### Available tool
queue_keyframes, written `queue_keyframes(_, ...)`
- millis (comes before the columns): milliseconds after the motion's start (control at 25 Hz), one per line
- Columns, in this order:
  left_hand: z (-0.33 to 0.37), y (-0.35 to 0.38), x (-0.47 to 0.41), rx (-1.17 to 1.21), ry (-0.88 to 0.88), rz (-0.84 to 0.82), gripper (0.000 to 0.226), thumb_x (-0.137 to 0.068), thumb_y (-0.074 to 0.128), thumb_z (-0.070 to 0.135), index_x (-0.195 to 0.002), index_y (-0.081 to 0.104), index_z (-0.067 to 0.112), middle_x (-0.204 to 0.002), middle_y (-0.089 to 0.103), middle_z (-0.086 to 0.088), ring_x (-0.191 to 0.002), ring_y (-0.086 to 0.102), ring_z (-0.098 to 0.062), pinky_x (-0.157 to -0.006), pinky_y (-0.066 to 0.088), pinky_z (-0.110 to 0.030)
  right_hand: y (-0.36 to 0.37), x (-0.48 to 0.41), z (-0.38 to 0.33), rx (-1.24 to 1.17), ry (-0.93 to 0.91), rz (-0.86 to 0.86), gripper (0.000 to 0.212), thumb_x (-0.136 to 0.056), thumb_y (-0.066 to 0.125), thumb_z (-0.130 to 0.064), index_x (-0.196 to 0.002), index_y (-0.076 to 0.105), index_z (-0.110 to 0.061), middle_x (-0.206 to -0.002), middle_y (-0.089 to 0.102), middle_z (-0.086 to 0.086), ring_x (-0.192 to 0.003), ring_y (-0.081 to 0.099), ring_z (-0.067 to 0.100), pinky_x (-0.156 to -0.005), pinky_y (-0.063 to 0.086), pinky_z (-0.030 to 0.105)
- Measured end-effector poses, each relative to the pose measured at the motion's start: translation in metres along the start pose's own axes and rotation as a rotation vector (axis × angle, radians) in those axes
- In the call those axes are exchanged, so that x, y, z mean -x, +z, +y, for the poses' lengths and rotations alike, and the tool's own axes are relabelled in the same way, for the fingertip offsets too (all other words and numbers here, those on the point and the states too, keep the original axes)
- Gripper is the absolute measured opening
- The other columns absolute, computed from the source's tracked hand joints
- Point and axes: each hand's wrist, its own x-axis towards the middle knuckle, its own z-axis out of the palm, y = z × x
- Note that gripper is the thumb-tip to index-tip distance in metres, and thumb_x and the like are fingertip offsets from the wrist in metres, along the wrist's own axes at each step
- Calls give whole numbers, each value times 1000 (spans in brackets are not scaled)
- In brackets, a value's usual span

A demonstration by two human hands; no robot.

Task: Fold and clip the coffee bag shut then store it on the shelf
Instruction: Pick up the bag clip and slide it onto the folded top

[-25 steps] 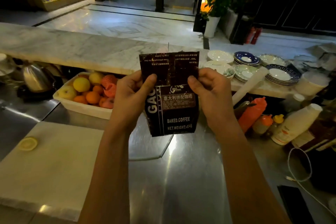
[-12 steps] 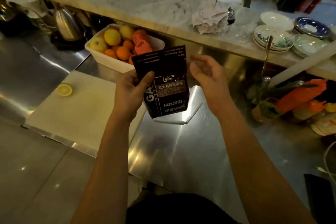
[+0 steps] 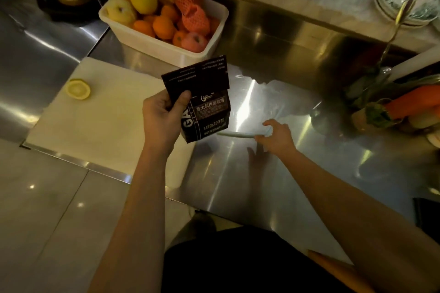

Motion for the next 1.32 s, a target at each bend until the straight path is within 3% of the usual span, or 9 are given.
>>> queue_keyframes(120, -6, -9, -12, -18, -2, -42, 10, -92, 64, 8, -96, 72, 14, -73, 74, 21, -72, 70, -3, -67, 57, -27, 22, -4, 4, 145, -28, -10, 37, -77, 74, -37, -111, 61, -26, -110, 58, 13, -87, 63, 29, -78, 56, 38)
queue_keyframes(200, -6, -14, -19, -4, -6, -74, 13, -91, 65, 8, -95, 73, 18, -77, 75, 19, -77, 73, -7, -72, 60, -32, 30, -5, 6, 153, -37, 17, 25, -78, 73, -37, -99, 61, -29, -103, 56, 11, -82, 63, 28, -76, 57, 42)
queue_keyframes(440, -4, -22, -32, 17, -11, -108, 15, -92, 65, 9, -94, 72, 22, -79, 75, 19, -80, 74, -9, -73, 60, -33, 35, -5, 14, 267, -4, 110, 14, -88, 67, -29, -87, 59, -17, -98, 55, 13, -81, 58, 30, -75, 52, 41)
queue_keyframes(720, 4, -12, -34, 31, 19, -120, 14, -91, 65, 8, -98, 72, 18, -79, 75, 19, -79, 73, -6, -72, 59, -28, 7, 10, 12, 10, -36, 295, 15, -88, 68, -22, -87, 68, -7, -82, 64, 11, -68, 59, 21, -62, 44, 25)
queue_keyframes(840, 16, -1, -31, 30, 58, -146, 14, -92, 64, 8, -98, 71, 19, -78, 75, 21, -78, 72, -4, -71, 58, -27, -27, 17, 11, -159, -85, 391, 12, -87, 71, -22, -87, 67, -10, -83, 68, 11, -76, 64, 25, -73, 53, 34)
queue_keyframes(920, 27, 12, -24, 45, 70, -161, 13, -92, 65, 9, -99, 71, 16, -78, 75, 20, -79, 73, -5, -71, 58, -26, -59, 27, 12, -283, -156, 402, 13, -86, 71, -24, -91, 67, -12, -86, 69, 11, -80, 67, 26, -79, 56, 40)
queue_keyframes(1040, 48, 33, -11, 88, 94, -205, 14, -92, 63, 7, -98, 71, 18, -81, 76, 18, -82, 74, -6, -72, 58, -23, -113, 46, 12, -256, -340, 398, 13, -86, 70, -25, -96, 68, -17, -88, 69, 6, -83, 67, 23, -80, 55, 36)
queue_keyframes(1240, 81, 74, 14, 154, 111, -298, 16, -93, 61, 4, -100, 70, 14, -84, 78, 10, -84, 74, -11, -73, 59, -26, -199, 92, 1, -152, -605, 380, 19, -83, 71, -12, -102, 68, -7, -90, 66, -1, -80, 62, -6, -74, 49, 4)
queue_keyframes(1320, 92, 92, 23, 147, 127, -324, 14, -93, 61, 5, -102, 70, 10, -87, 77, 6, -85, 74, -14, -74, 59, -28, -225, 105, -2, -135, -715, 339, 20, -81, 73, -9, -100, 69, -10, -87, 64, -10, -79, 63, -11, -76, 48, 3)
